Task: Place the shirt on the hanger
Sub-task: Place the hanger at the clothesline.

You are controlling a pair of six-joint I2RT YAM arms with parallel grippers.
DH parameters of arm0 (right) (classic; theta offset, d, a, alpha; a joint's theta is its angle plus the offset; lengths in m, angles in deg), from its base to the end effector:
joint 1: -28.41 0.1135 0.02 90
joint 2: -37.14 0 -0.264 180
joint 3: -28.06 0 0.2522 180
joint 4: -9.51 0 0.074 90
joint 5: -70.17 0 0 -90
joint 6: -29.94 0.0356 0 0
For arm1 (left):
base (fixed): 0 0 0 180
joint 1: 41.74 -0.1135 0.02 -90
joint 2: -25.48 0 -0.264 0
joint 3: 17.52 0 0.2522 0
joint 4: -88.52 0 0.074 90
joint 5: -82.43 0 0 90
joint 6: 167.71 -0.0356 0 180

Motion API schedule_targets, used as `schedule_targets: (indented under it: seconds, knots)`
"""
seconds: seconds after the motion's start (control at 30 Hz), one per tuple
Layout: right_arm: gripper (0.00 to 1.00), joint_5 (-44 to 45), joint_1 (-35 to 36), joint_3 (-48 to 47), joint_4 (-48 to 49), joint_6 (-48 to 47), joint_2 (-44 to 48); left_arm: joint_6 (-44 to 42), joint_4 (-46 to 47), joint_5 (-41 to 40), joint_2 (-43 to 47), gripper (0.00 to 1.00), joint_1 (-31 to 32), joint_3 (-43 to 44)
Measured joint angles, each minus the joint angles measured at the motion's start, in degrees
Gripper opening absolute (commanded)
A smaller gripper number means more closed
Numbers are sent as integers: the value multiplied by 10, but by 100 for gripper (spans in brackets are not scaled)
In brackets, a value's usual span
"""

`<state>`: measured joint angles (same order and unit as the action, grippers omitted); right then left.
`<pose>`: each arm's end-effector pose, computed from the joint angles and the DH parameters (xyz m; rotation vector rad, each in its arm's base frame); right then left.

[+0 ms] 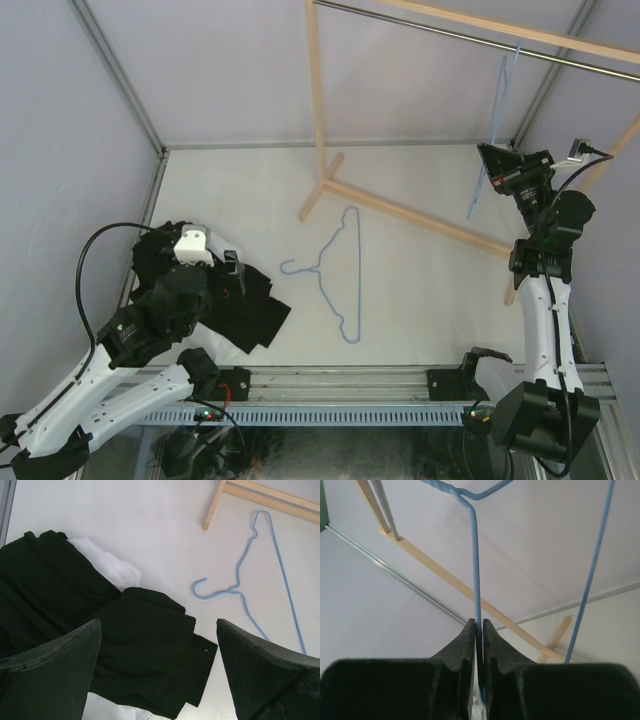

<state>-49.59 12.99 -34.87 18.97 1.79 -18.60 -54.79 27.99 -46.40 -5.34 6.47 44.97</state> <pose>0.2188 -0.0420 0.3933 0.4529 1.3155 1.0136 0.0813 -0.0575 0.3321 0.0302 1.9576 -0.1090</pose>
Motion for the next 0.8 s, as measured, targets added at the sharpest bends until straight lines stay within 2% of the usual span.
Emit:
schedule_targets:
  seconds: [0.03,0.1,0.2,0.27,0.37,0.8]
  knots:
    - [19,2,-1,0,0,-13,0,0,0,0,0,100,0,0]
    - [41,3,-3,0,-10,-27,0,0,0,0,0,100,0,0]
    - [60,9,-5,0,-42,-58,4,0,1,-1,0,100,0,0]
    - [66,16,-6,0,-70,-78,15,0,0,-2,0,100,0,0]
    - [69,35,-6,0,-120,-114,55,0,0,-5,2,100,0,0]
    - [70,111,-6,-60,-356,-256,273,1,0,-11,10,100,0,0]
